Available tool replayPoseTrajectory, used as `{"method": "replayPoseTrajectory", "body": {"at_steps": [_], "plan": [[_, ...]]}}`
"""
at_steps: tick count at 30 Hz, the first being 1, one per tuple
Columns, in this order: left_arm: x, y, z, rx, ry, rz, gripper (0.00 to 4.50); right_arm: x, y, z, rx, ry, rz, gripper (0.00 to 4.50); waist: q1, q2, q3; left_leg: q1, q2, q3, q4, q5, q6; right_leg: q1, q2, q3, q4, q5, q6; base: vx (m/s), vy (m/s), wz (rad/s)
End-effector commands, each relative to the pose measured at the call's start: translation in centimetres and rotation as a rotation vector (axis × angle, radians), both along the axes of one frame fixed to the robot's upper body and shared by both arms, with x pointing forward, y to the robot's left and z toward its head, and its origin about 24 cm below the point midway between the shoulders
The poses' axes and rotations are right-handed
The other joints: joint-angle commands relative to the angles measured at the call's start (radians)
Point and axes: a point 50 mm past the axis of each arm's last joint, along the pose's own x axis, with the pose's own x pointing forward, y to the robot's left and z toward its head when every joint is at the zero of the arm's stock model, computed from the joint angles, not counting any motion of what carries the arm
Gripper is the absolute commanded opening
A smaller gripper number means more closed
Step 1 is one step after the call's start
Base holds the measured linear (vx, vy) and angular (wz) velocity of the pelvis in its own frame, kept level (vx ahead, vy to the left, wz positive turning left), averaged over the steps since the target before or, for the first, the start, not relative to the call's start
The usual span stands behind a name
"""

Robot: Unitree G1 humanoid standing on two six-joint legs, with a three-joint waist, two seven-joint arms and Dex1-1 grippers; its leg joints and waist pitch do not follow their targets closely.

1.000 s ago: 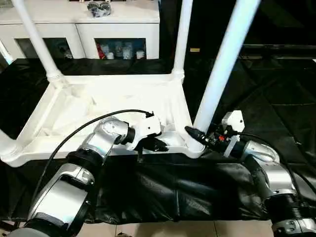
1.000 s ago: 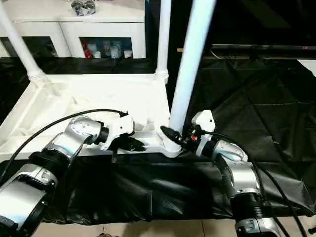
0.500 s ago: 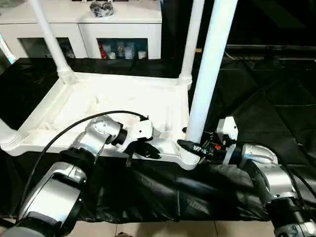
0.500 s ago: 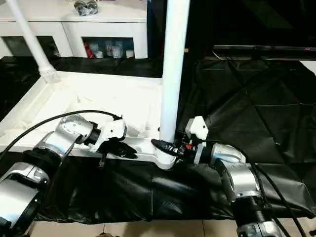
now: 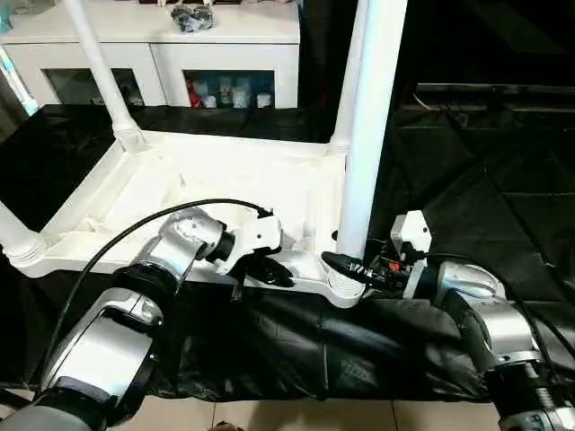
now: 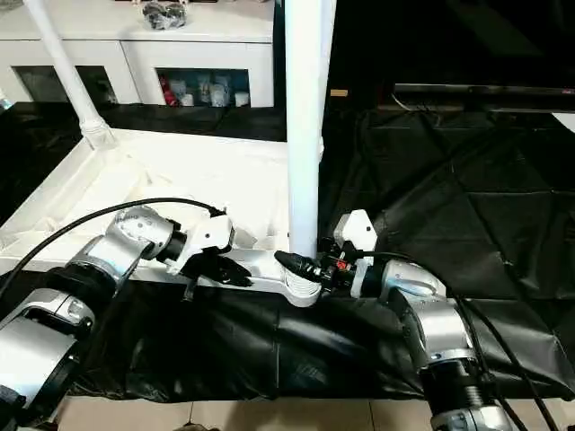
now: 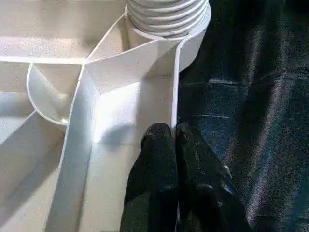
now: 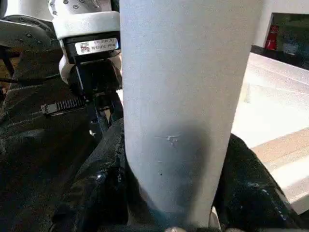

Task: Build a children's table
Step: Insert table leg to table base

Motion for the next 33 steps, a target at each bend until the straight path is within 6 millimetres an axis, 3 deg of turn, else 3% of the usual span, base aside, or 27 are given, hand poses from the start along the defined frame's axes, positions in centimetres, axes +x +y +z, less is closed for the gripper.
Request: {"method": "replayPoseTrajectory", "body": {"at_steps": [1,7,8,10,12,18,24,26,29,32,33], "plan": [[1.2,0.5,1.1,0.007,-0.085,0.096,0.00,-1.3,1.0,-3.2,-0.042,0.141,0.062,1.86,0.003,-0.001,-0.041,0.025,0.066,-0.026,-0.079,-0.319,0.011,0.016,-0.098,0.045,-0.093,-0.233,-0.236,0.000,0.000,0.00],[1.3,0.5,1.1,-0.011,-0.093,0.127,0.00,-0.6,-0.9,-3.9,-0.014,0.112,-0.123,1.86,-0.002,0.000,-0.036,0.026,0.067,-0.032,-0.085,-0.372,-0.008,0.010,-0.102,0.046,-0.104,-0.340,-0.209,0.000,0.000,0.00],[1.3,0.5,1.1,-0.020,-0.094,0.142,0.00,-0.5,-1.5,-4.2,0.005,0.106,-0.189,1.86,-0.002,0.006,-0.036,0.027,0.066,-0.034,-0.087,-0.383,-0.012,0.009,-0.101,0.046,-0.104,-0.354,-0.203,0.000,0.000,0.00],[1.4,0.5,1.1,-0.028,-0.095,0.155,0.00,-0.5,-1.9,-4.5,0.016,0.110,-0.226,1.86,-0.005,0.001,-0.036,0.027,0.066,-0.035,-0.088,-0.399,-0.016,0.007,-0.101,0.046,-0.107,-0.367,-0.198,0.000,0.000,0.00],[1.5,0.4,1.1,-0.042,-0.097,0.172,0.00,-0.8,-2.6,-5.5,0.018,0.124,-0.281,1.86,-0.007,0.011,-0.037,0.029,0.066,-0.035,-0.088,-0.416,-0.022,0.004,-0.101,0.046,-0.107,-0.359,-0.202,0.000,0.000,0.00],[1.3,0.0,0.8,-0.047,-0.092,0.174,0.00,-2.5,-4.3,-8.6,0.010,0.181,-0.382,1.86,-0.014,0.013,-0.039,0.029,0.065,-0.033,-0.088,-0.423,-0.011,0.006,-0.097,0.044,-0.105,-0.290,-0.229,0.000,0.000,0.00],[1.3,-0.1,0.6,-0.039,-0.097,0.181,0.00,-3.7,-6.4,-10.0,0.039,0.220,-0.494,1.86,-0.025,0.011,-0.037,0.024,0.065,-0.034,-0.090,-0.438,0.002,0.011,-0.096,0.042,-0.105,-0.295,-0.237,0.000,0.000,0.00],[1.3,-0.1,0.5,-0.038,-0.098,0.182,0.00,-3.9,-6.6,-10.3,0.037,0.227,-0.507,1.86,-0.031,0.007,-0.038,0.019,0.065,-0.036,-0.093,-0.433,0.006,0.014,-0.096,0.039,-0.106,-0.305,-0.229,0.000,0.000,0.00],[1.3,-0.2,0.4,-0.038,-0.099,0.181,0.00,-4.5,-6.6,-11.4,0.005,0.269,-0.517,1.86,-0.028,0.010,-0.037,0.027,0.065,-0.033,-0.090,-0.432,0.014,0.006,-0.098,0.041,-0.110,-0.315,-0.236,0.000,0.000,0.00],[1.2,-0.4,0.4,-0.035,-0.100,0.173,0.00,-4.3,-6.0,-12.3,-0.072,0.316,-0.514,1.86,-0.034,0.007,-0.031,0.029,0.063,-0.036,-0.092,-0.486,-0.002,0.001,-0.097,0.040,-0.117,-0.394,-0.220,0.000,0.000,0.00],[1.2,-0.4,0.4,-0.033,-0.102,0.170,0.00,-4.1,-5.7,-12.5,-0.096,0.330,-0.515,1.86,-0.042,0.006,-0.026,0.029,0.061,-0.042,-0.095,-0.536,-0.018,0.001,-0.097,0.035,-0.118,-0.459,-0.203,0.000,0.000,0.00]]}}
